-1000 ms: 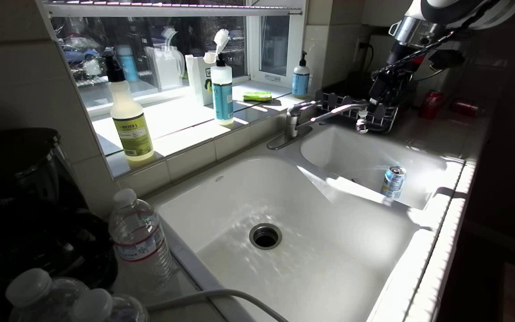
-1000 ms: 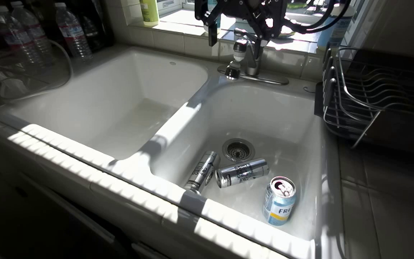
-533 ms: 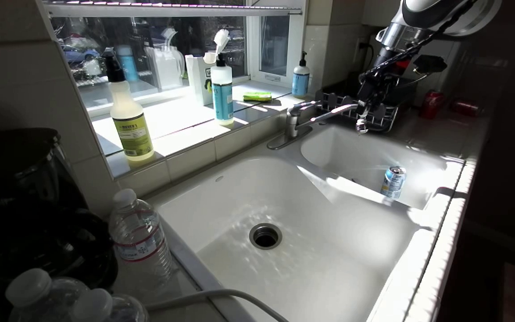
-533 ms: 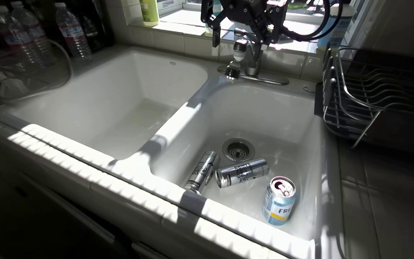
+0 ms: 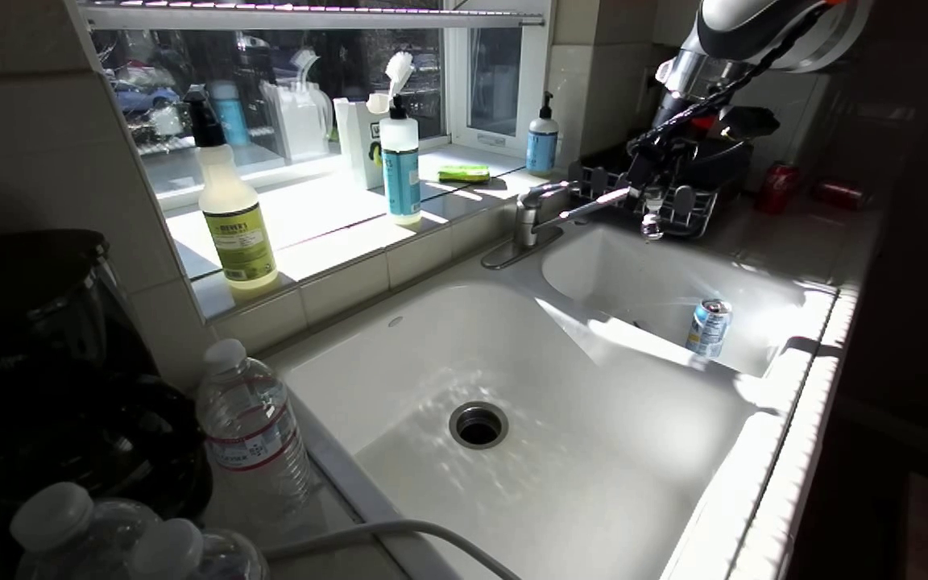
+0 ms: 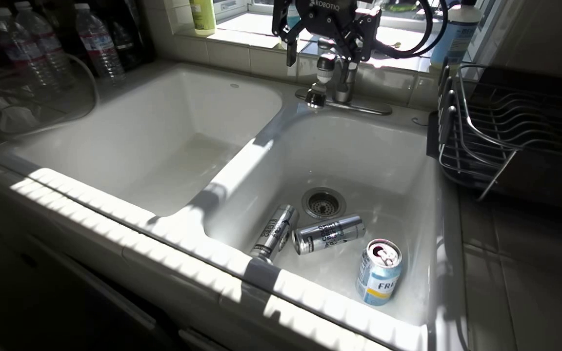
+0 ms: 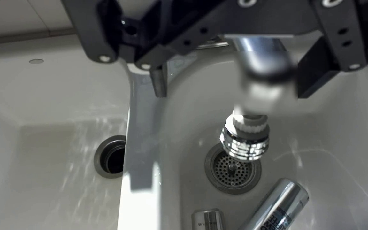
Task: Push the faucet to the left.
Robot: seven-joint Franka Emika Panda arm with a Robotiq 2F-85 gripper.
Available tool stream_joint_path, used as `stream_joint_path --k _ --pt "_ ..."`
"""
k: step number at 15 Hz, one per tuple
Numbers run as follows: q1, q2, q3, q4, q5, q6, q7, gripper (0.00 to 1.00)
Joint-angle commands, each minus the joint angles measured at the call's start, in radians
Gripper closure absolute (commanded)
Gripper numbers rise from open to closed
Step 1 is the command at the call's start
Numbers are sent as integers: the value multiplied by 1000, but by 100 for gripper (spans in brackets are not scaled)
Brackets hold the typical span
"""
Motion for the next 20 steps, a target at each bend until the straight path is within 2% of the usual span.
stream_joint_path --k 1,20 --pt "0 17 18 25 20 -3 5 0" --pt "38 47 76 65 -1 -65 261 0"
